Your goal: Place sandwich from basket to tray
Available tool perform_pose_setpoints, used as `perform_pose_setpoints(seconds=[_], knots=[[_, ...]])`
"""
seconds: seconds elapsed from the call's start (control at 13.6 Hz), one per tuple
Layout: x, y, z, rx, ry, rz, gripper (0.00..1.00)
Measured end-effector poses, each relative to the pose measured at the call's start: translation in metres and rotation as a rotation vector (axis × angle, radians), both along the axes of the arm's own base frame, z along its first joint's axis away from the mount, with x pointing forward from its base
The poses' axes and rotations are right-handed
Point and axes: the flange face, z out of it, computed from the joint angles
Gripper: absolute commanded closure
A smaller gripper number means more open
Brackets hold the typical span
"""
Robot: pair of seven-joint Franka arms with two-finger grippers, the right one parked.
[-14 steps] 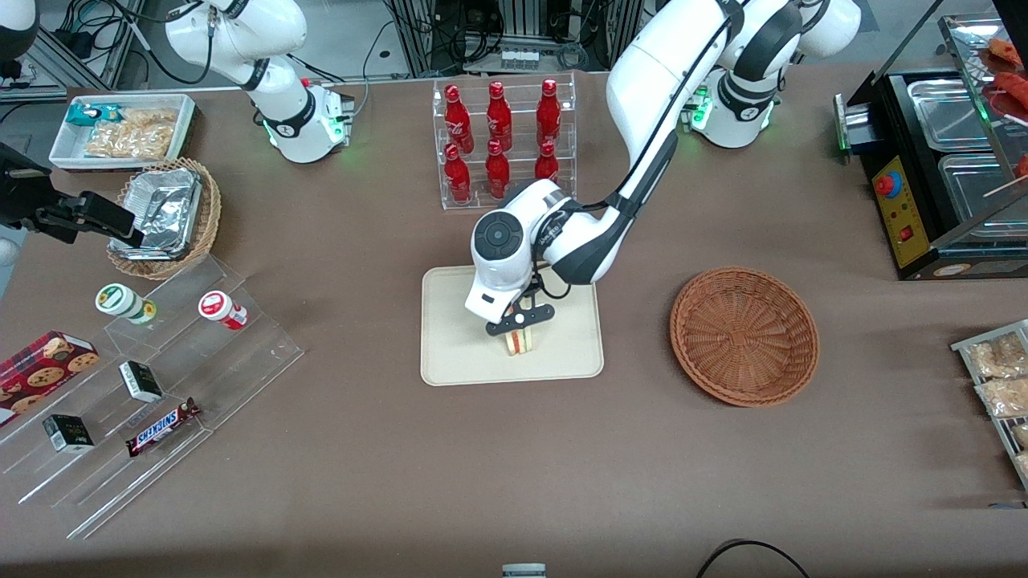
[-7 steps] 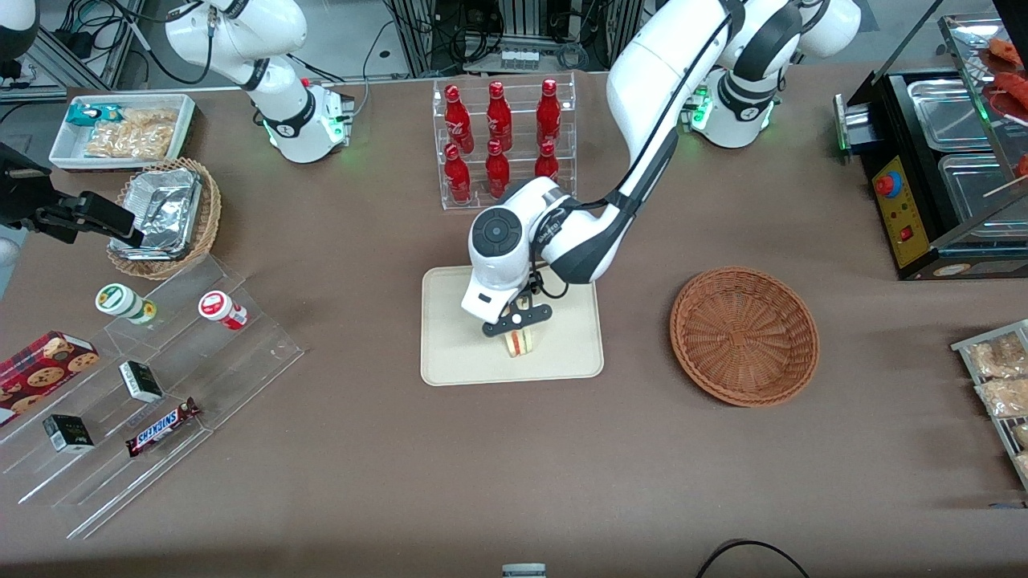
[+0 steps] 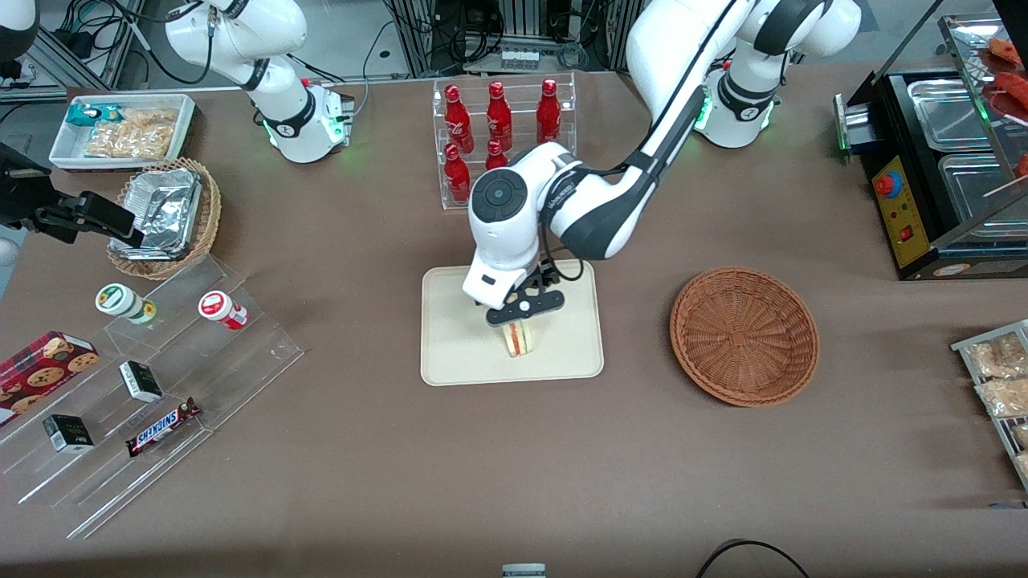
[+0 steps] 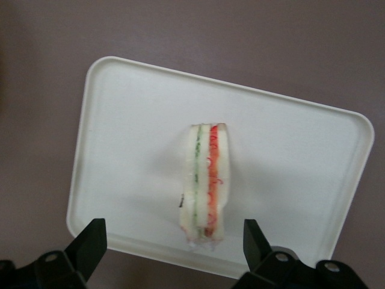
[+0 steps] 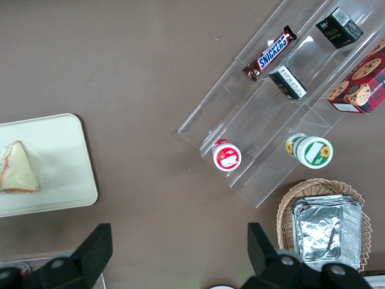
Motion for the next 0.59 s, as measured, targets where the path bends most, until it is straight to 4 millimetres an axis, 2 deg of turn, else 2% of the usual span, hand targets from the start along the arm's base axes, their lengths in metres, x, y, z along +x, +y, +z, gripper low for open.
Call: perform_pose_setpoints(seconds=[0.15, 0.29, 0.59], knots=[[0.012, 0.023, 0.012, 0.032, 0.022, 0.029, 0.0], [0.028, 0.058, 0.03, 0.052, 0.046, 0.024, 0.0], [0.049, 0.143, 0.059, 0.061, 0.081, -0.044, 0.0]])
